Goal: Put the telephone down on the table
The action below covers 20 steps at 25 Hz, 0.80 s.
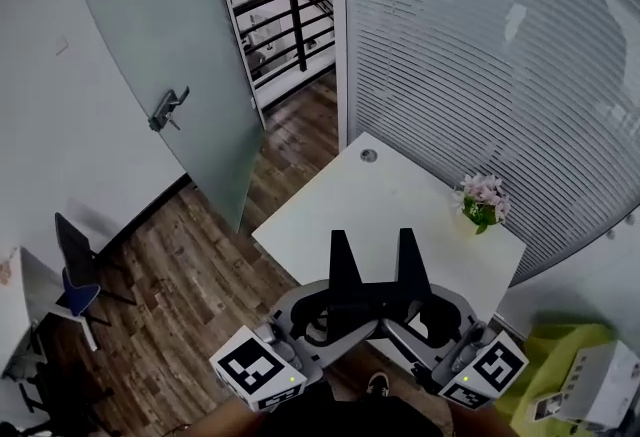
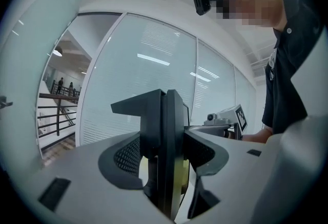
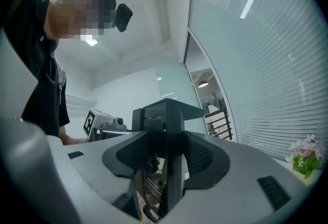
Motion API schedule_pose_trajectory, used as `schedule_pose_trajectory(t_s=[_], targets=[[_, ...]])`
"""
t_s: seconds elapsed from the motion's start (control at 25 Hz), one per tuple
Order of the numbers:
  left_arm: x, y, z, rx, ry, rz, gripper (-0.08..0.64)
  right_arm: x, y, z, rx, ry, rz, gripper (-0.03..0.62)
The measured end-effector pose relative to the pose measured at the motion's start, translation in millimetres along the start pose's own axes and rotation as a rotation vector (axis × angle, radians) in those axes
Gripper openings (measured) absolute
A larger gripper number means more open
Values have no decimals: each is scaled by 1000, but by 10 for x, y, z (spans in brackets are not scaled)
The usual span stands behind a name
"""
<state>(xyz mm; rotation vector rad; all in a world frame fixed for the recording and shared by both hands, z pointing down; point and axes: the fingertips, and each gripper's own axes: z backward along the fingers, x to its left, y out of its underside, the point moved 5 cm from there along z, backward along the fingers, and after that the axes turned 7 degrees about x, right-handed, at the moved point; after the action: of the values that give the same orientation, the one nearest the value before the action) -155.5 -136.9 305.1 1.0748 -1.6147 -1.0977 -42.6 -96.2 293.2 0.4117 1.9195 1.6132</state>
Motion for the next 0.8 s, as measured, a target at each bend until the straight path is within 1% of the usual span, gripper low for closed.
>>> schedule_pose_trajectory(t_s=[0.08, 0.24, 0.36, 0.56, 0.72, 0.8], targets=[[230, -64, 30, 5, 57, -1, 247, 19, -69, -195, -18, 56, -20, 236], [609, -135, 49, 29, 181, -23, 247, -24, -43, -463, -2, 187, -17, 236], [816, -95, 17, 72, 276, -53, 247, -47, 27, -598, -28, 276, -43, 236], [992, -5, -105, 114, 396, -57, 247, -88, 149, -662, -45, 400, -86, 236], [975, 53, -361, 143, 476, -19, 247, -207, 234, -530, -31, 483, -131, 236], [946, 115, -518, 168, 504, -3, 247, -295, 315, -442, -32, 513, -161, 236]])
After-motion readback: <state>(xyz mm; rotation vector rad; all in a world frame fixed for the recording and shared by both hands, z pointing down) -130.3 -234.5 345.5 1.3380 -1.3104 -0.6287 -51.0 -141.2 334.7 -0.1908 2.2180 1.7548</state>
